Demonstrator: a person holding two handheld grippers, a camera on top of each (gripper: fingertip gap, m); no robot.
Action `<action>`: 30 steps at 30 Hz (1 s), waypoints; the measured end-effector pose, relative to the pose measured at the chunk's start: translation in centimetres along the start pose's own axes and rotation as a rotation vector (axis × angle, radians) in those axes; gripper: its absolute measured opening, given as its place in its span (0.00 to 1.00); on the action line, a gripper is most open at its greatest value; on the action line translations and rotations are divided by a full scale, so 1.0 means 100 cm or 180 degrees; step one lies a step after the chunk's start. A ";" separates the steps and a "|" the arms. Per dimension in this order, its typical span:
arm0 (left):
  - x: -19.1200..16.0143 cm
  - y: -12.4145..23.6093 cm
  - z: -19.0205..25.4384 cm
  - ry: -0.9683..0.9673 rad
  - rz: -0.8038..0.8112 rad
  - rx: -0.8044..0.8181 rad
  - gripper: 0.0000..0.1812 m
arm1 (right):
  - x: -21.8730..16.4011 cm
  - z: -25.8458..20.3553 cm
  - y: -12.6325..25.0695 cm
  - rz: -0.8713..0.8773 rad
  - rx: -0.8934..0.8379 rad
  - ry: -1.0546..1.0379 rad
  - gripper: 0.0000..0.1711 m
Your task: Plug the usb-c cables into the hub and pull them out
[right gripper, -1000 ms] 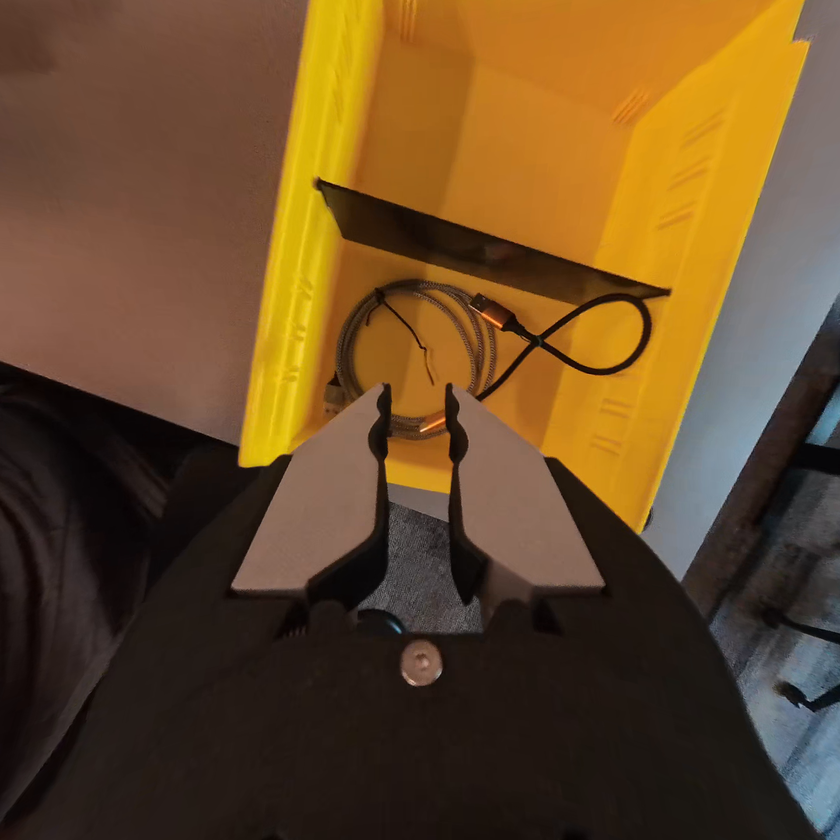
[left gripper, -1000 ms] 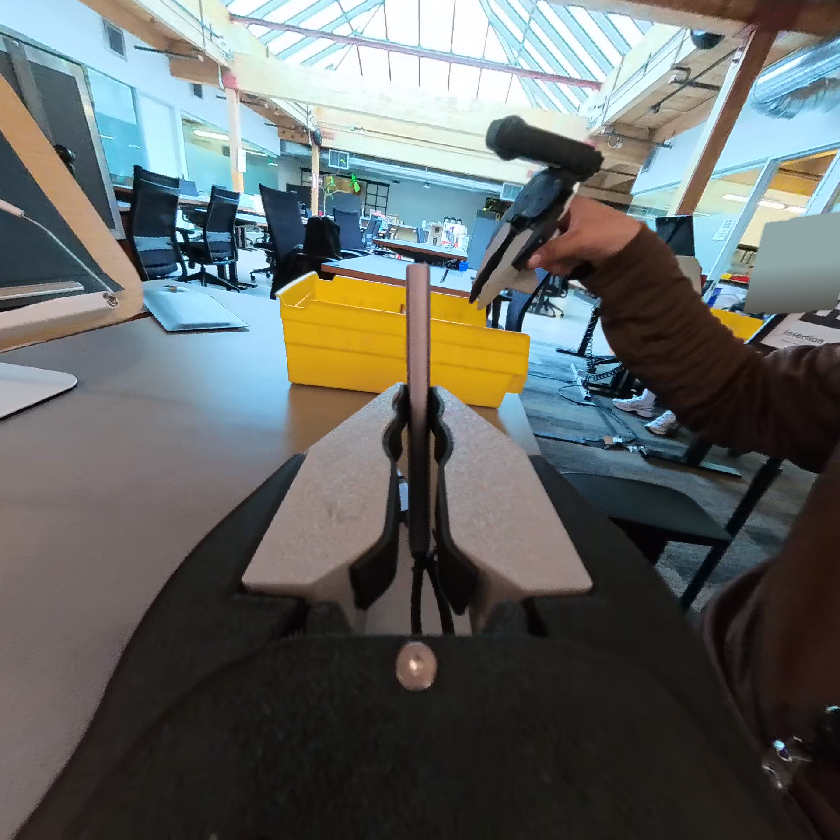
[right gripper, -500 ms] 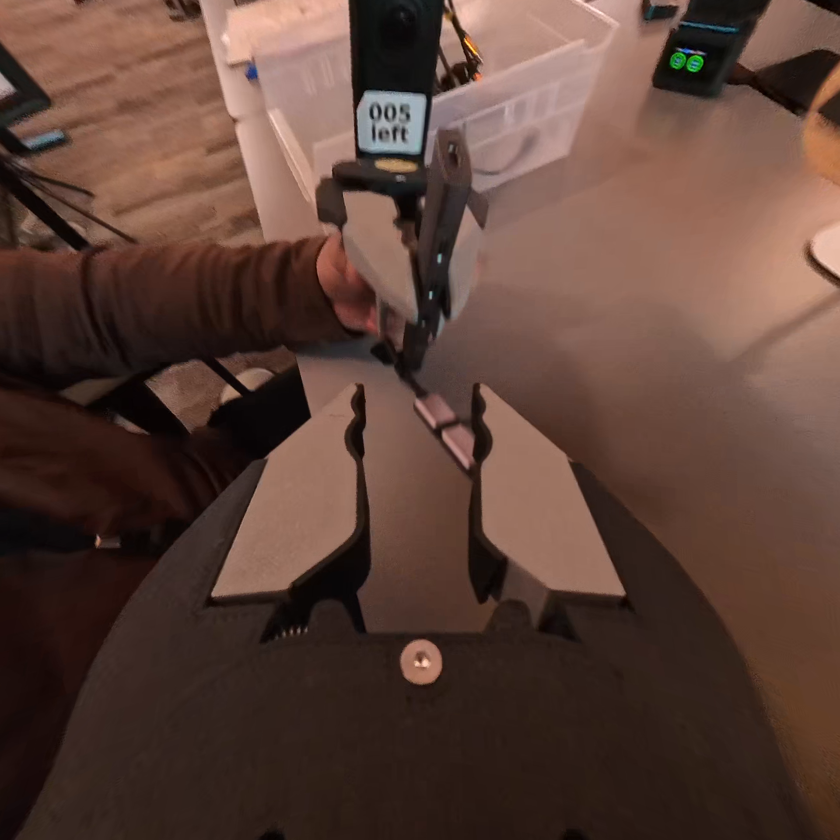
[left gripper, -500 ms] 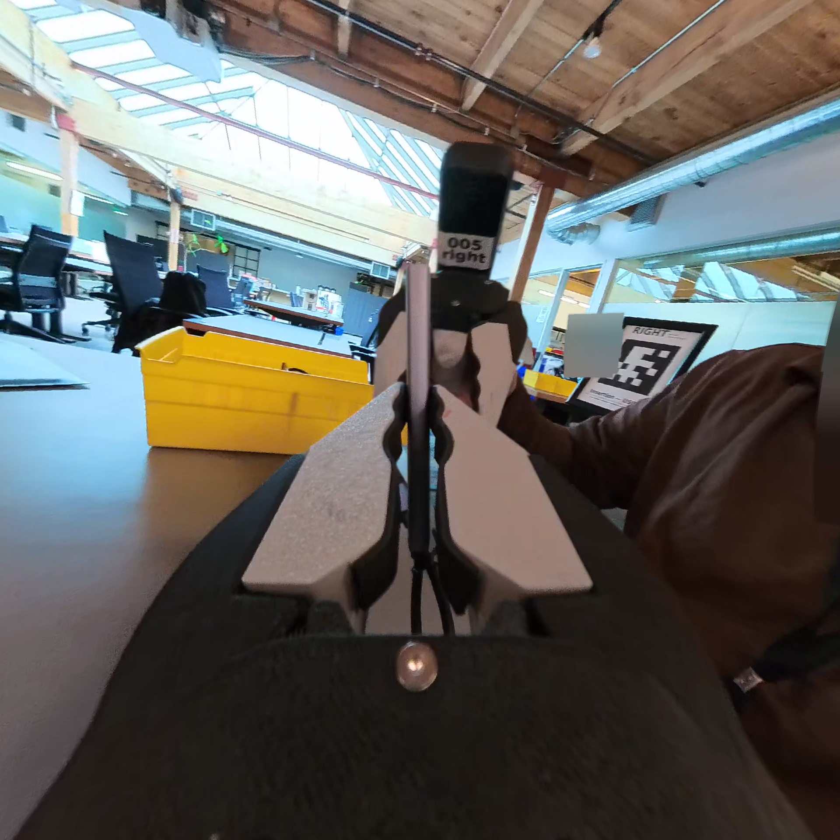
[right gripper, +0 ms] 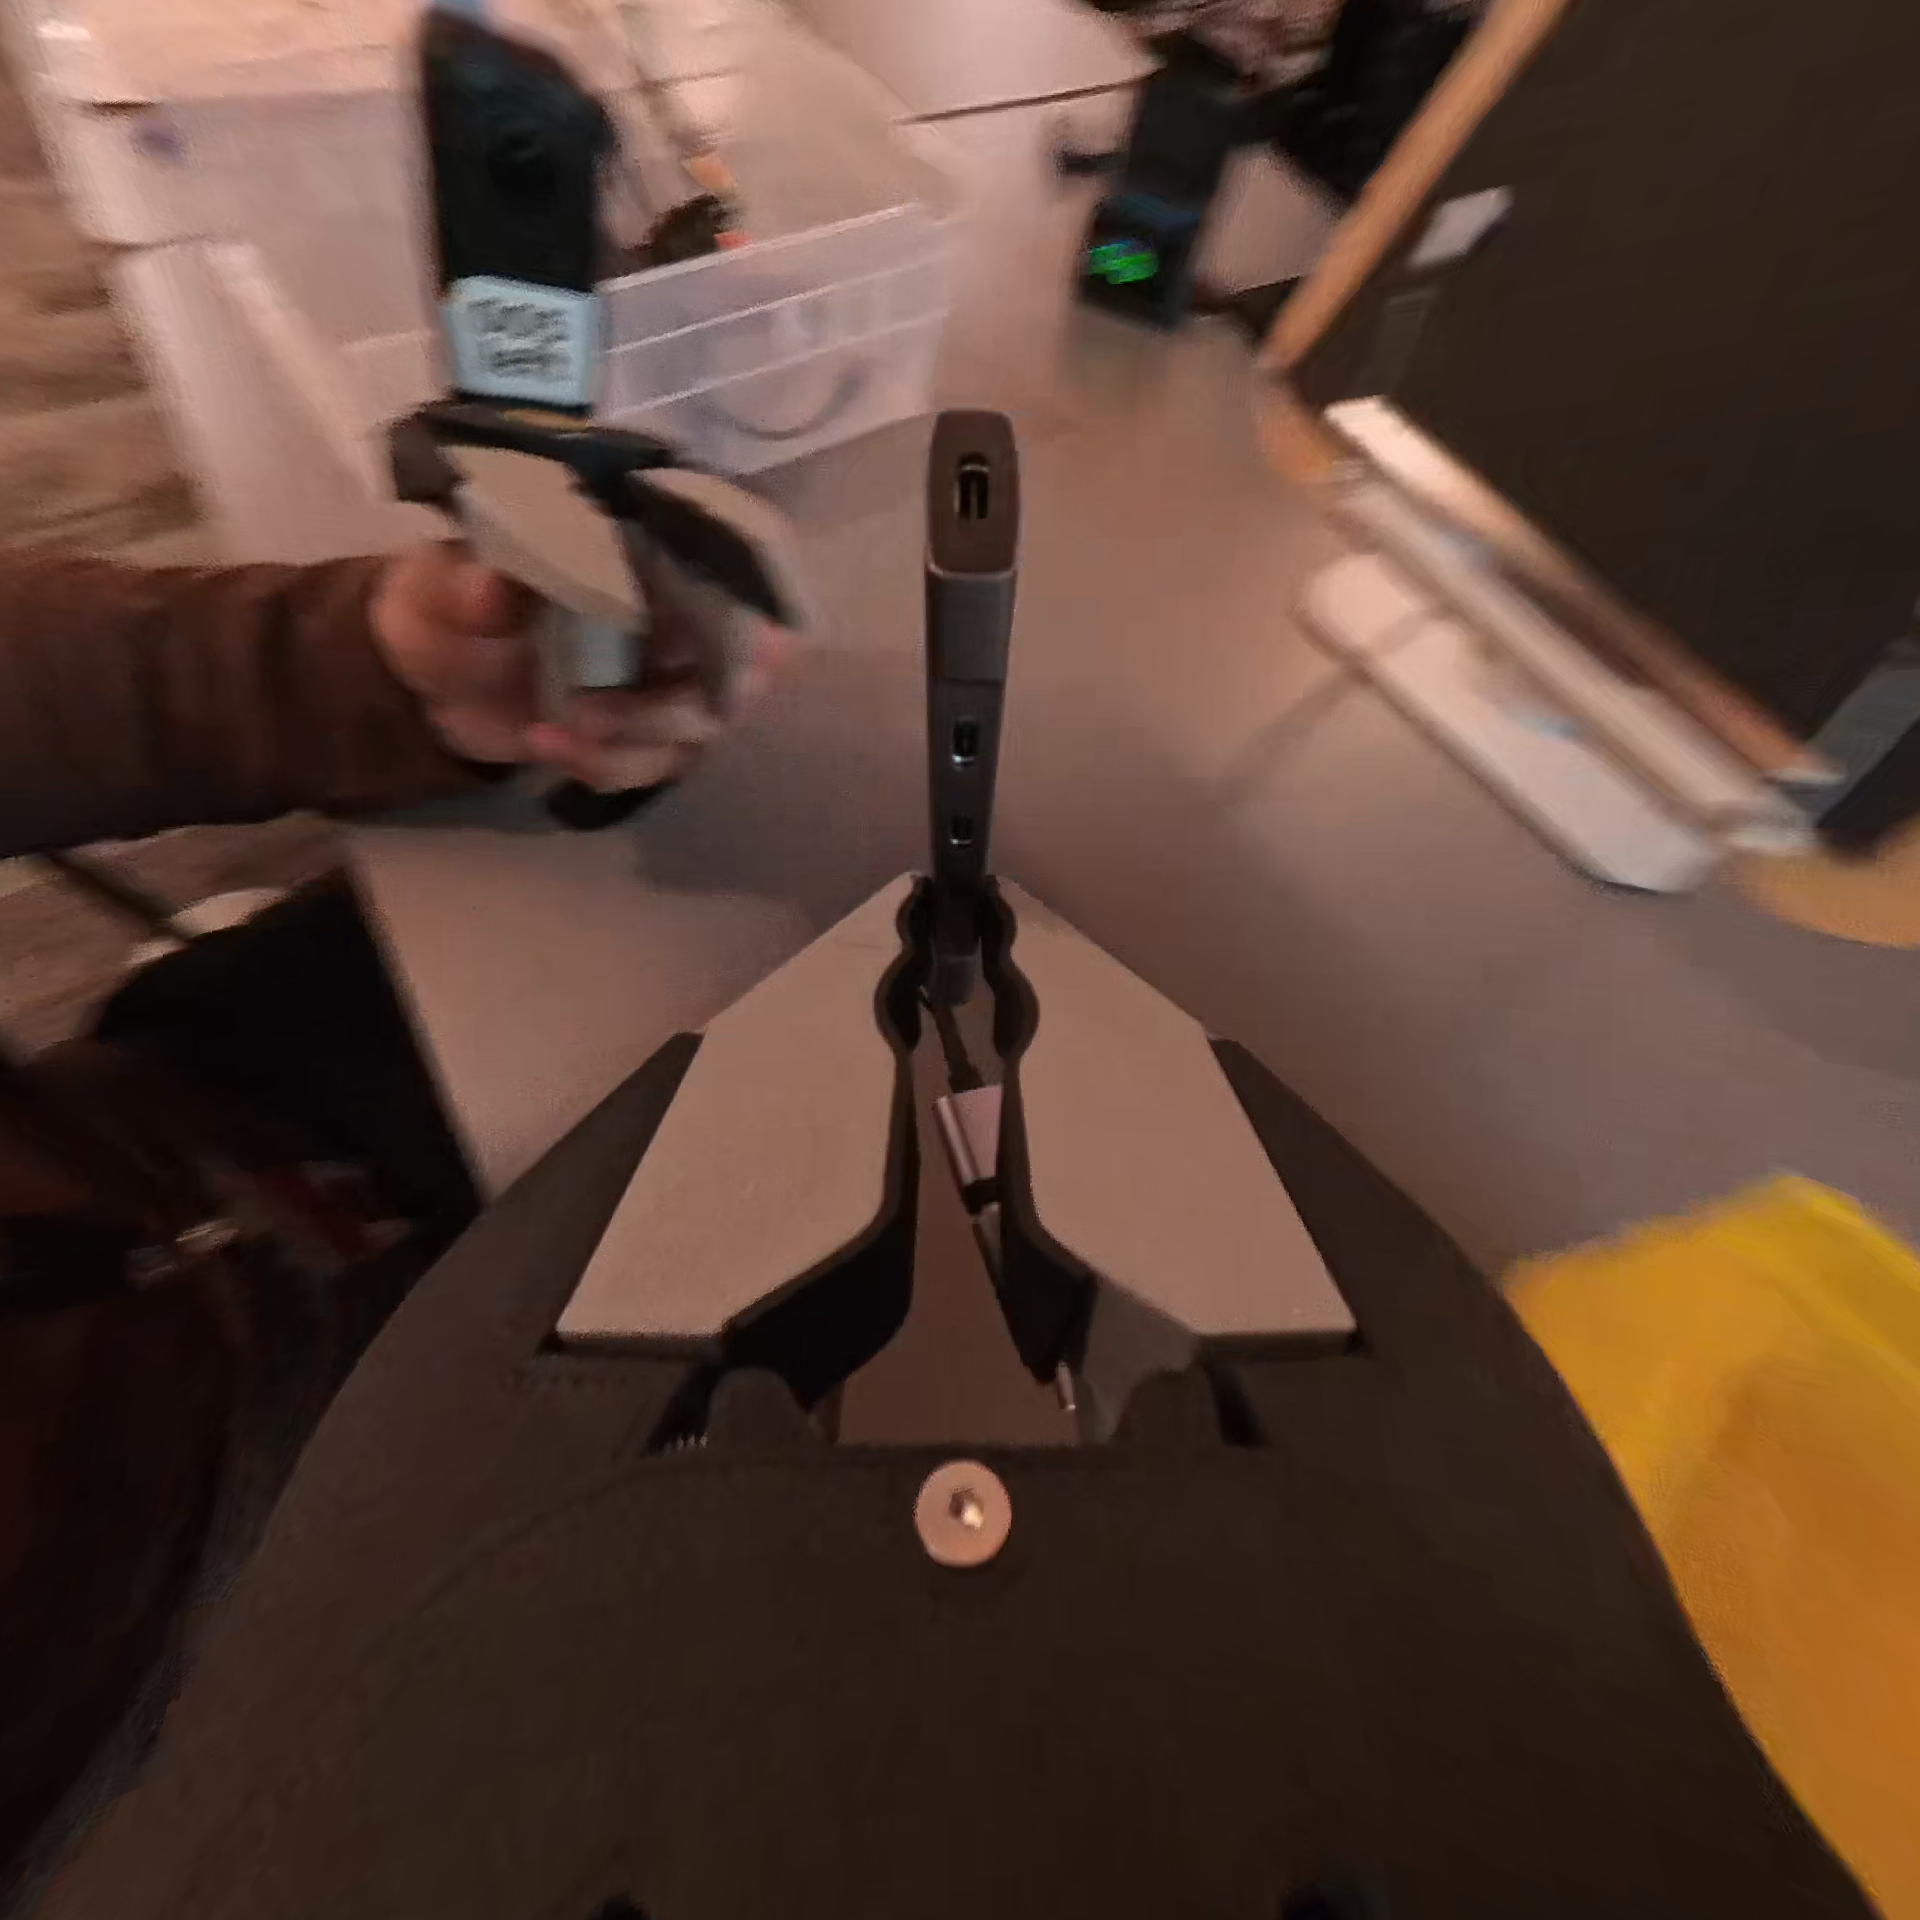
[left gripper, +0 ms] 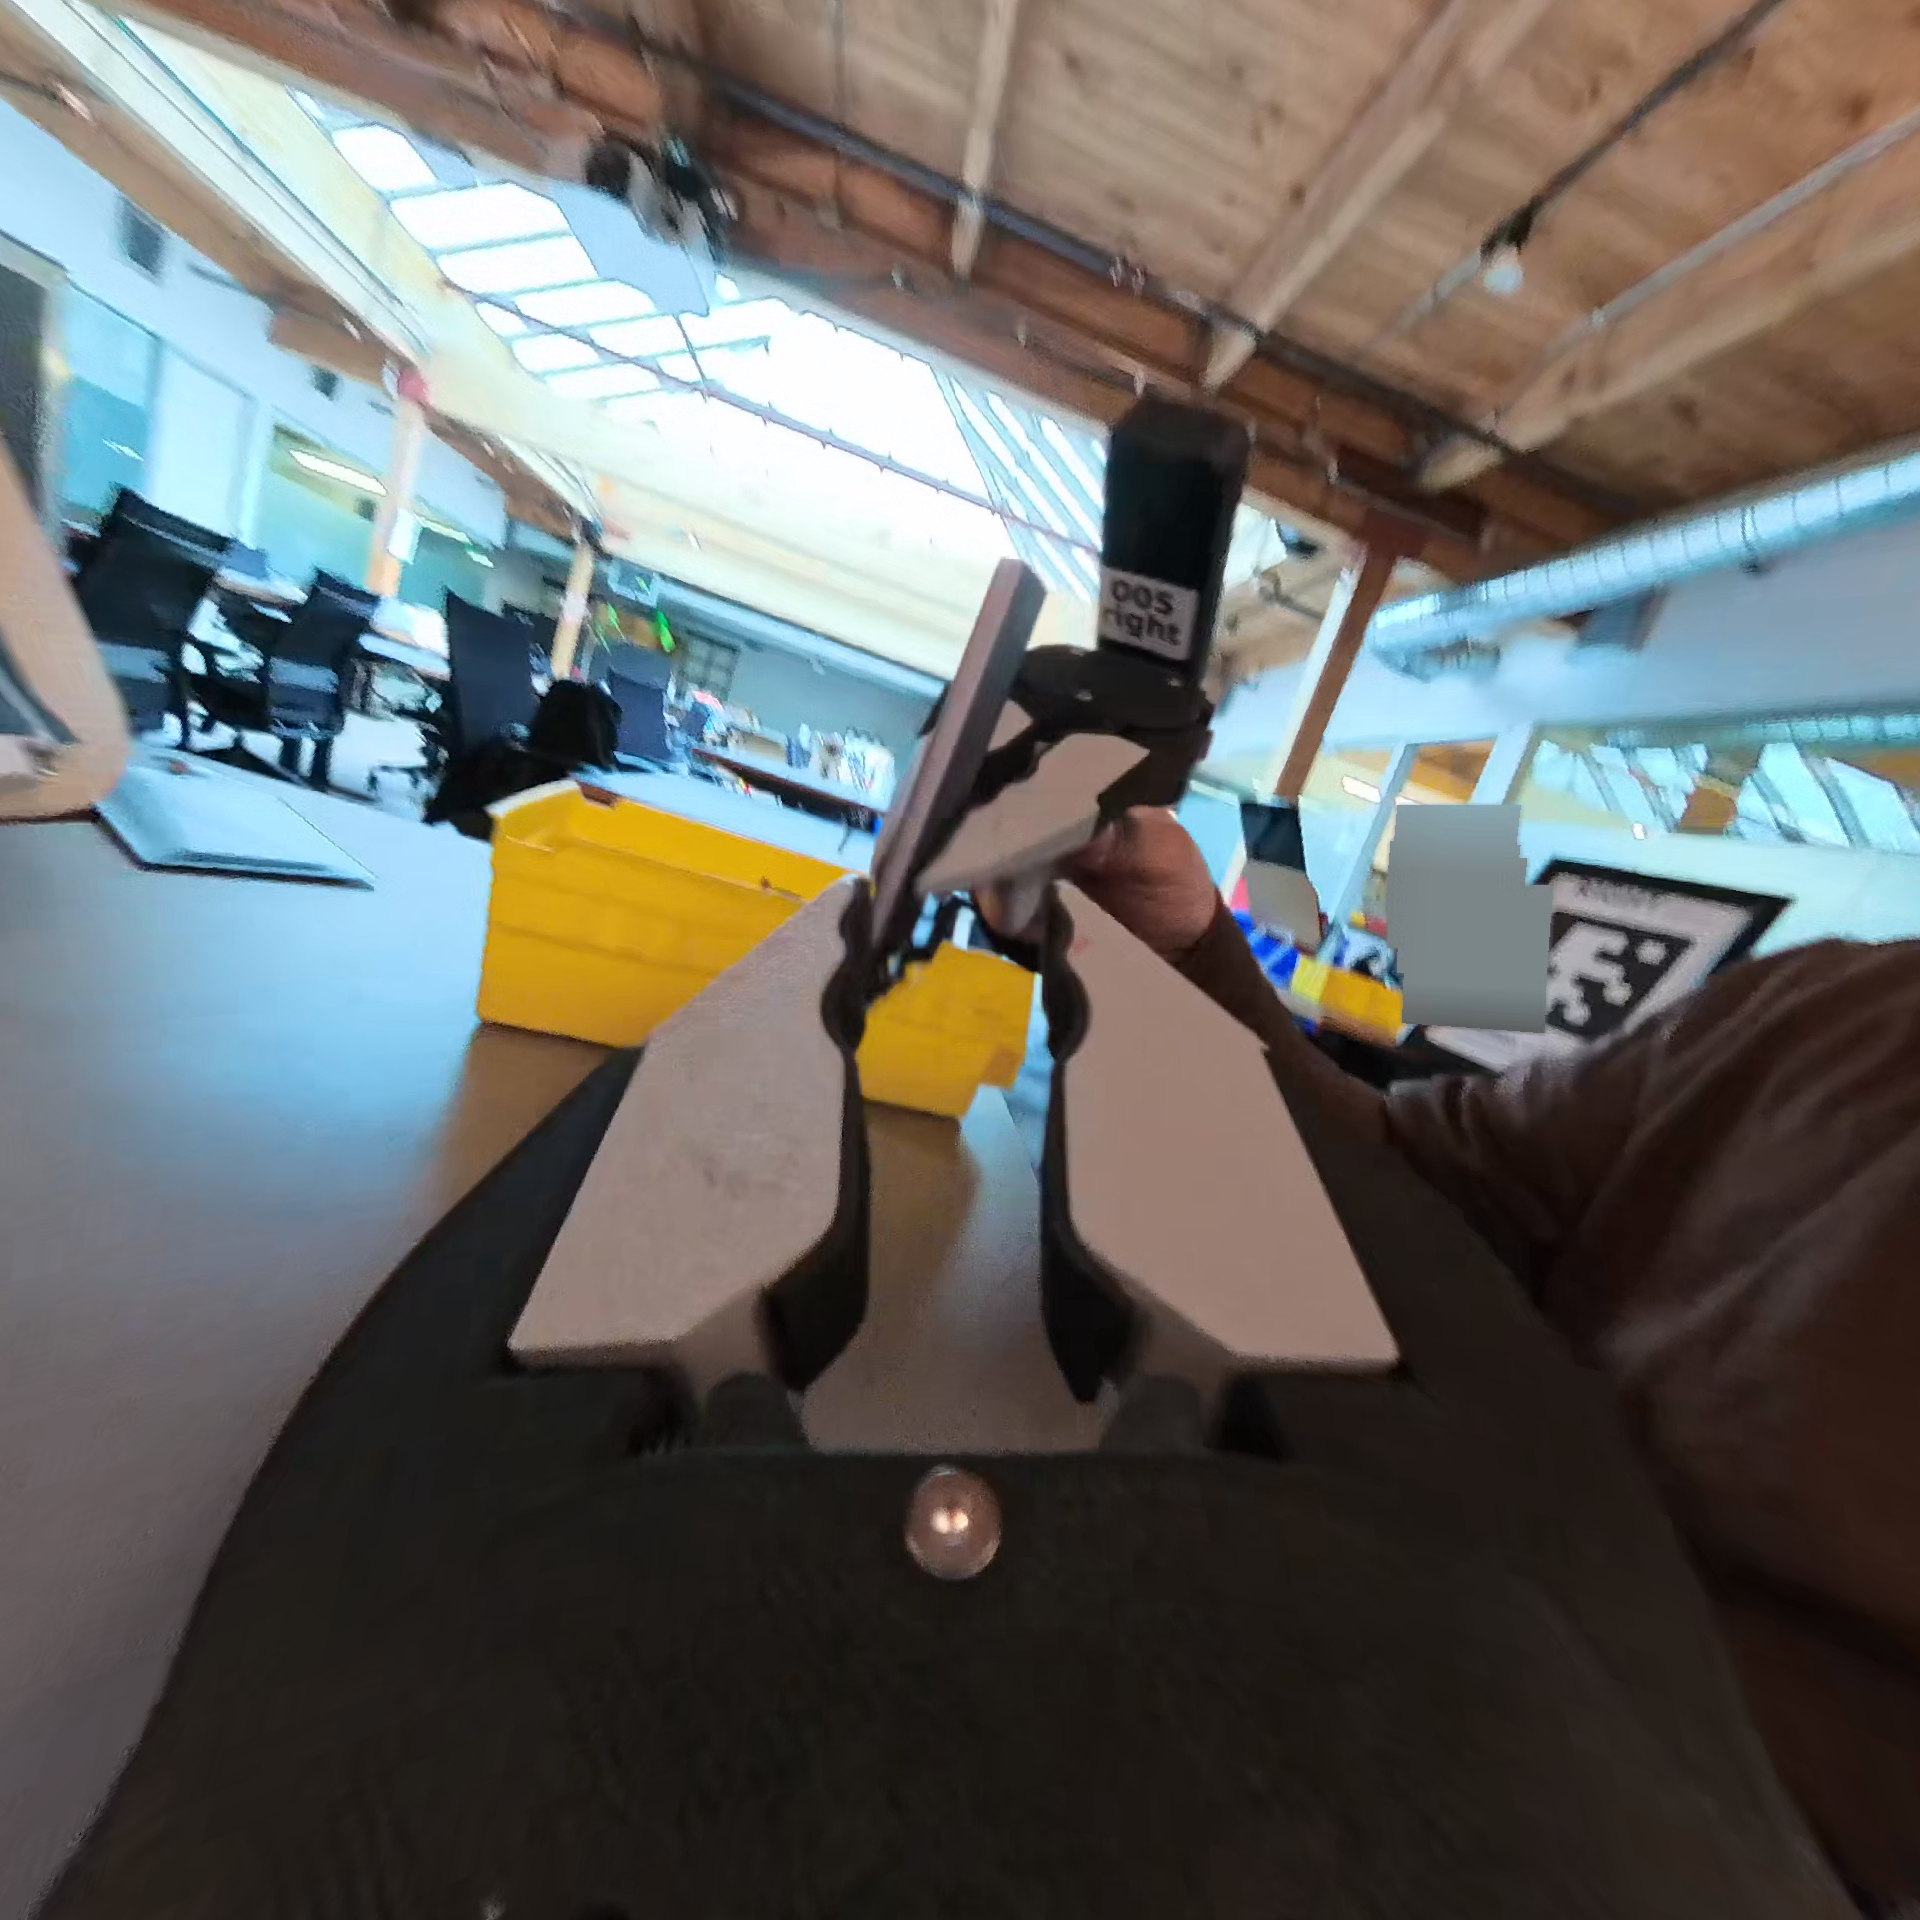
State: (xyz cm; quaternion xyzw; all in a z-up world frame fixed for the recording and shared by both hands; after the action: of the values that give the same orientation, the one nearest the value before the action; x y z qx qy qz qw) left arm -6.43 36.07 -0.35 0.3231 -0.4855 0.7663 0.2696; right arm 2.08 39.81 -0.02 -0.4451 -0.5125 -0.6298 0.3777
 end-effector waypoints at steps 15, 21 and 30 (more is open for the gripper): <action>-0.013 0.005 -0.015 -0.0054 -0.0257 0.0264 0.10 | -0.045 0.218 0.158 -0.0970 -0.2542 -0.0092 0.20; -0.018 0.003 -0.017 -0.0062 -0.0349 0.0276 0.09 | 0.023 0.154 0.110 -0.0134 -0.1817 -0.0021 0.28; -0.039 0.006 -0.023 -0.0394 -0.0795 0.0397 0.12 | 0.020 0.055 -0.084 0.0166 -0.0374 0.0010 0.28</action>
State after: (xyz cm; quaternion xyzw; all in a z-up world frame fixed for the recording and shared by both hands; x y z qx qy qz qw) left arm -4.83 37.58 -4.37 0.4437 -0.4086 0.7342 0.3118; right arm -5.46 46.80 -0.32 -0.4786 -0.4623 -0.6495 0.3680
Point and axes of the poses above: each gripper's, where its closed fingertips meet, y back along the fingers, x out of its top, z = x × y across the jaws, the point moved 2 cm from there along y, back along the fingers, and after that the axes turned 14 degrees about z, right-handed, at the moved point
